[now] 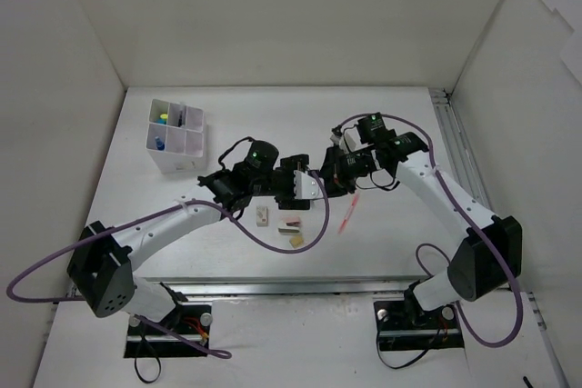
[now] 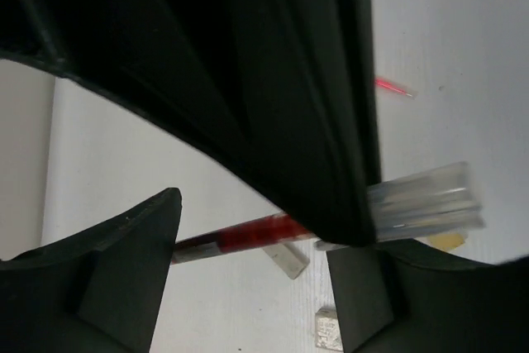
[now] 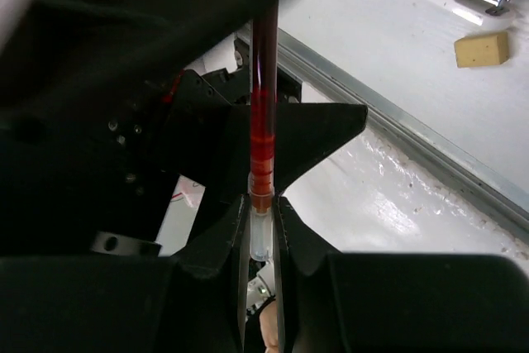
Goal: Sort the stationery into containers
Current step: Pick up the pen from the center of the board, then place the pen in the storage box.
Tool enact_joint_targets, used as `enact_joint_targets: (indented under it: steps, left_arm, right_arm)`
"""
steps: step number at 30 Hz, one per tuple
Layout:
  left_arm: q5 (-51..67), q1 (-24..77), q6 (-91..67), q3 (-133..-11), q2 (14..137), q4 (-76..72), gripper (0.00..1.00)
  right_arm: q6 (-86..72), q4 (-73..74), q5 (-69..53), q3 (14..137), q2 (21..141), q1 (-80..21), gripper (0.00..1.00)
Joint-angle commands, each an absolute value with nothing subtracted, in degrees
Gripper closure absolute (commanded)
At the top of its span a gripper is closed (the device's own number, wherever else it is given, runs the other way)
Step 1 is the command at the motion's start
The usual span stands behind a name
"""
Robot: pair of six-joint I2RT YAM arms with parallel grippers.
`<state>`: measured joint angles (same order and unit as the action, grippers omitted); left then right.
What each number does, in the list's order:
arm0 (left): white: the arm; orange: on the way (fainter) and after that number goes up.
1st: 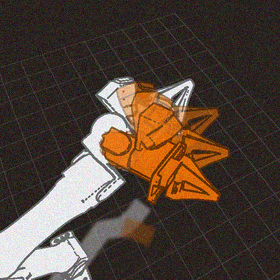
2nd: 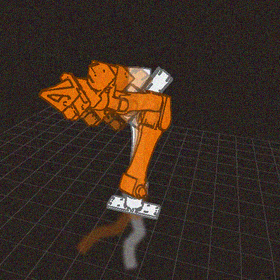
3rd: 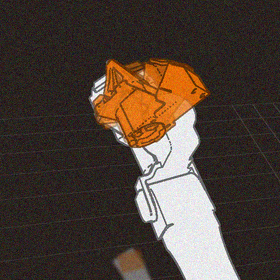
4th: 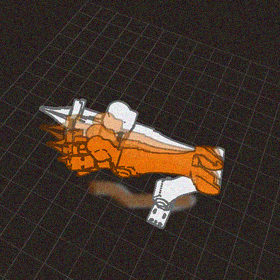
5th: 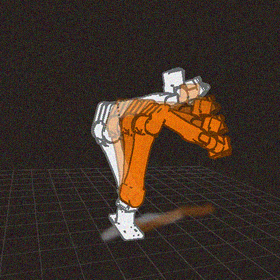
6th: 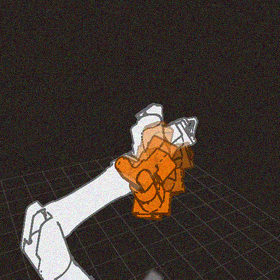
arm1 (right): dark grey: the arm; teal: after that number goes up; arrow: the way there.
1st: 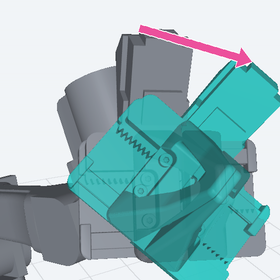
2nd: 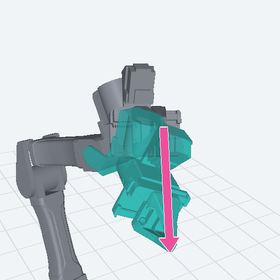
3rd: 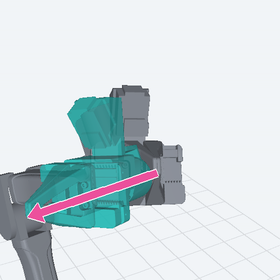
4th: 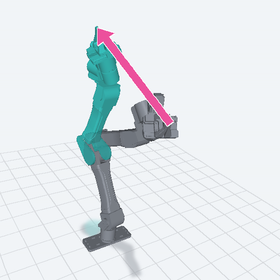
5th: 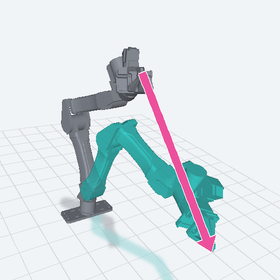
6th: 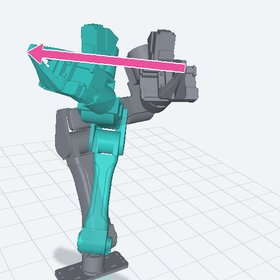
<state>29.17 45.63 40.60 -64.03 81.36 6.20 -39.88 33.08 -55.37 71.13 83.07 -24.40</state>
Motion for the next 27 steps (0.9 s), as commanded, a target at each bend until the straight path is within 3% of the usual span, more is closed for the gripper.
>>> enact_joint_targets:
  steps: [1,3,4,7,10,13,15,16,17,24,27]
  left_arm:
    - [27.86,46.85,42.54,-67.94,80.95,5.36,0.4]
    - [28.21,46.85,41.31,-67.68,80.42,4.75,0.59]
    - [28.73,46.85,41.22,-67.5,79.72,4.05,0.8]
    - [28.74,46.85,39.73,-65.31,78.05,0.63,1.0]
    - [28.57,46.85,39.11,-63.46,77.0,-2.97,1.0]
    - [27.69,46.06,37.18,-63.46,76.73,-4.3,1.0]
    - [28.04,43.69,35.52,-63.46,76.55,-5.18,1.0]
    - [29.43,42.38,32.98,-63.28,76.12,-5.97,1.0]
    - [29.79,41.06,31.65,-63.19,75.94,-6.59,1.0]
    - [25.06,25.07,19.53,-61.26,73.21,-13.26,1.0]
    - [20.49,13.49,12.23,-62.57,75.13,-19.41,1.0]
  right_arm:
    - [-41.13,30.94,-58.19,74.62,84.55,-24.26,1.0]
    - [-40.87,30.94,-57.57,75.06,85.42,-23.82,1.0]
    - [-40.78,30.94,-57.39,75.41,85.78,-23.91,1.0]
    - [-40.25,30.76,-55.73,76.37,86.66,-23.73,1.0]
    - [-38.5,30.67,-52.56,78.31,87.01,-23.99,1.0]
    - [-36.22,30.76,-50.81,79.8,86.93,-23.73,0.81]
    - [-34.46,30.85,-47.74,81.2,86.05,-23.03,0.39]
    - [-33.84,30.76,-46.25,81.82,85.7,-22.51,0.09]
    - [-33.23,30.85,-42.58,82.44,85.26,-21.63,0.02]
    - [-29.1,30.85,-25.69,80.43,81.13,-17.49,0.02]
    - [-27.86,30.67,-17.33,77.88,79.72,-16.7,0.02]
